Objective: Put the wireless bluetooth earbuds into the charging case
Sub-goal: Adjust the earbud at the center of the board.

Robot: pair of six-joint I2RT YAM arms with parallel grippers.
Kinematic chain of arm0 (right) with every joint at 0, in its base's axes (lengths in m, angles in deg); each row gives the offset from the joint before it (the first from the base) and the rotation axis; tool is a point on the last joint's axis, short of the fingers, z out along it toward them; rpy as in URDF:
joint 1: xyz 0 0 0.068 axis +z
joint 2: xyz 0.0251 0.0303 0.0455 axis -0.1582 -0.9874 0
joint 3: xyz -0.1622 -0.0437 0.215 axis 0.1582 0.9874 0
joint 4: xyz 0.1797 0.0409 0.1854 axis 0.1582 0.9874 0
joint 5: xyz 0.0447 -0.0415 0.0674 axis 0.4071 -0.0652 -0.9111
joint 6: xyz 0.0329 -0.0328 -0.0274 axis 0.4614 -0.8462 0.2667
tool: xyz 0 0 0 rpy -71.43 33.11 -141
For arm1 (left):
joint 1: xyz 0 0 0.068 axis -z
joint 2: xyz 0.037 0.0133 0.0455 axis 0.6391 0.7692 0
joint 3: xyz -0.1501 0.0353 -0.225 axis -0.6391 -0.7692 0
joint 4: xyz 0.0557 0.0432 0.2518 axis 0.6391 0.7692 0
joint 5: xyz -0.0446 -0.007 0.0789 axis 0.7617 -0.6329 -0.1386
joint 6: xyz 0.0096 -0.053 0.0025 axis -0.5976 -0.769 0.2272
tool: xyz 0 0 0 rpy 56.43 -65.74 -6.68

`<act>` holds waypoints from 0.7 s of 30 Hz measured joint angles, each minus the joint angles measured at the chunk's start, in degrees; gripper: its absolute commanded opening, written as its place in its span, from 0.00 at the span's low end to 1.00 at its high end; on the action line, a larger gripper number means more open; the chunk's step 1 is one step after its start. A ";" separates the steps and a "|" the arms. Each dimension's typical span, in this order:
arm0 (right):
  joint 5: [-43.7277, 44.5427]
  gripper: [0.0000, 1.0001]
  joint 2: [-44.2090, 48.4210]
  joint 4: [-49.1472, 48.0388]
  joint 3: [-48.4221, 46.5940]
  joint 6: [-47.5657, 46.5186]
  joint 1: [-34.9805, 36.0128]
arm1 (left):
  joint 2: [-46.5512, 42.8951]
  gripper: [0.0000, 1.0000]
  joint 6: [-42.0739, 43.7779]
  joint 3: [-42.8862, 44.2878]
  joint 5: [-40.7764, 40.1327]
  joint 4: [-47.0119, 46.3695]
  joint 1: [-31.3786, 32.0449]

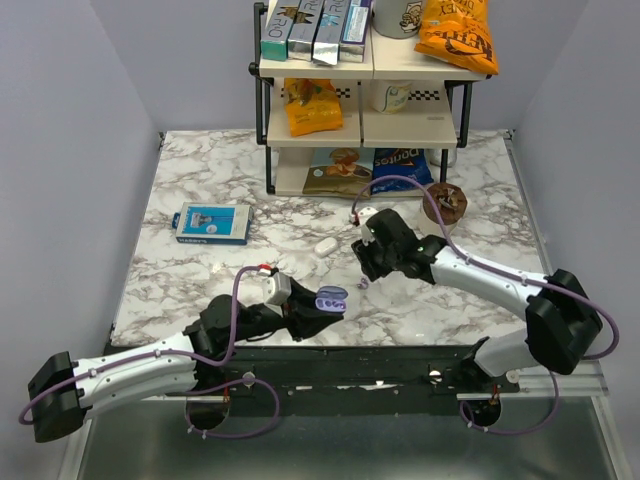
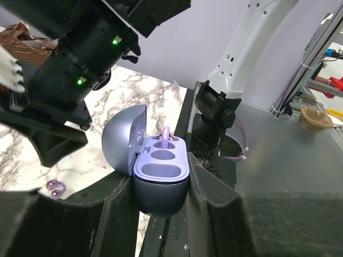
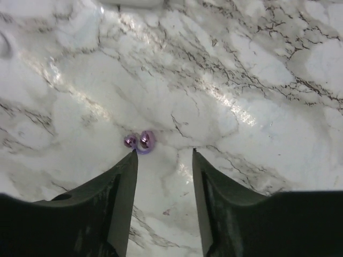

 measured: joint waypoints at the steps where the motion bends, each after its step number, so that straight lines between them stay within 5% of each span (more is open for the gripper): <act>1: 0.13 0.47 0.92 -0.52 0.46 3.02 -0.02 | -0.13 0.00 0.00 0.00 -0.15 0.07 0.09; 10: 1.55 0.43 10.84 -6.05 13.38 40.98 0.00 | -1.53 0.00 0.00 0.00 -2.54 0.68 0.85; 21: 3.56 0.40 4.11 -7.54 13.94 53.75 -0.02 | -3.23 0.00 0.00 -1.05 -4.94 1.38 1.01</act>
